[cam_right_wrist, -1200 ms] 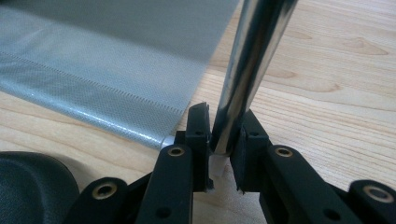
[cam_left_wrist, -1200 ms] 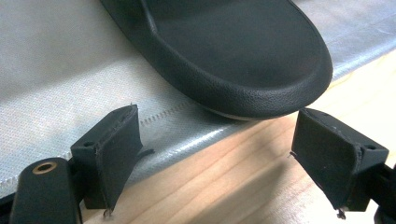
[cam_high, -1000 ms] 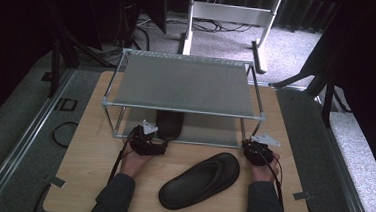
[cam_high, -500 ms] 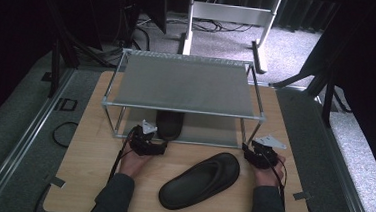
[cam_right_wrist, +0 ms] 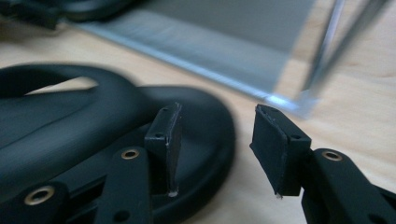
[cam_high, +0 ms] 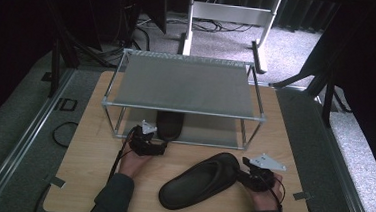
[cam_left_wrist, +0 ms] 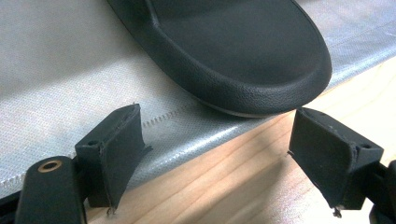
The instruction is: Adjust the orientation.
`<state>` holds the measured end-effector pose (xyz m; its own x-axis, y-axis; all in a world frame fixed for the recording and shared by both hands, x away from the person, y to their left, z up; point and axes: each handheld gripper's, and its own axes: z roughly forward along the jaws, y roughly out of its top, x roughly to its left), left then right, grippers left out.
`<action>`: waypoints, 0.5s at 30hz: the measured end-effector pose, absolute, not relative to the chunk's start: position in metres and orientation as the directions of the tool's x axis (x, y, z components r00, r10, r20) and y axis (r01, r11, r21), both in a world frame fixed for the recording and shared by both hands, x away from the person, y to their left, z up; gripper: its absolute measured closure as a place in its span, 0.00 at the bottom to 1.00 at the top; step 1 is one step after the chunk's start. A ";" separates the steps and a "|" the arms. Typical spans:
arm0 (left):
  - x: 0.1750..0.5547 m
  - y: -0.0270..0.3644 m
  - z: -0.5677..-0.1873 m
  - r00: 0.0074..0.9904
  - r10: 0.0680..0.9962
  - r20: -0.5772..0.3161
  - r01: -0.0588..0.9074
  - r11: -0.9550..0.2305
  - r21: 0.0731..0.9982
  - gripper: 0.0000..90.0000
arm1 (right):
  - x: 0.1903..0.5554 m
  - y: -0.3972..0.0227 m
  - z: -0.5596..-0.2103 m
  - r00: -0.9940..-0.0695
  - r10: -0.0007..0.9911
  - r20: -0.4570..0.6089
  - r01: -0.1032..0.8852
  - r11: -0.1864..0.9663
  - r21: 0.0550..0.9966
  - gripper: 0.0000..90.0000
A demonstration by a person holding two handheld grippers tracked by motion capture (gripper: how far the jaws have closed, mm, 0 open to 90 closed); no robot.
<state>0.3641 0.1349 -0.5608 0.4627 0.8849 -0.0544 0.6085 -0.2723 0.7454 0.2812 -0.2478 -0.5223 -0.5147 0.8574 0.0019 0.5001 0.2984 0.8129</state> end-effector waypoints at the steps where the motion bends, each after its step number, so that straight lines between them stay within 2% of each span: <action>1: 0.364 0.135 -0.561 0.463 0.885 -0.054 0.608 -0.272 0.745 0.20 | 0.277 -0.245 -0.524 -0.528 0.849 0.009 0.501 0.302 0.811 0.57; 6: 0.364 0.135 -0.561 0.462 0.885 -0.052 0.608 -0.274 0.746 0.20 | 0.268 -0.230 -0.531 -0.577 0.817 0.002 0.505 0.354 0.787 0.58; 13: 0.364 0.135 -0.561 0.462 0.885 -0.052 0.607 -0.273 0.746 0.21 | 0.270 -0.229 -0.538 -0.570 0.822 -0.001 0.529 0.367 0.765 0.58; 15: 0.364 0.135 -0.561 0.462 0.885 -0.053 0.607 -0.273 0.746 0.20 | 0.274 -0.225 -0.538 -0.581 0.814 -0.014 0.520 0.385 0.763 0.62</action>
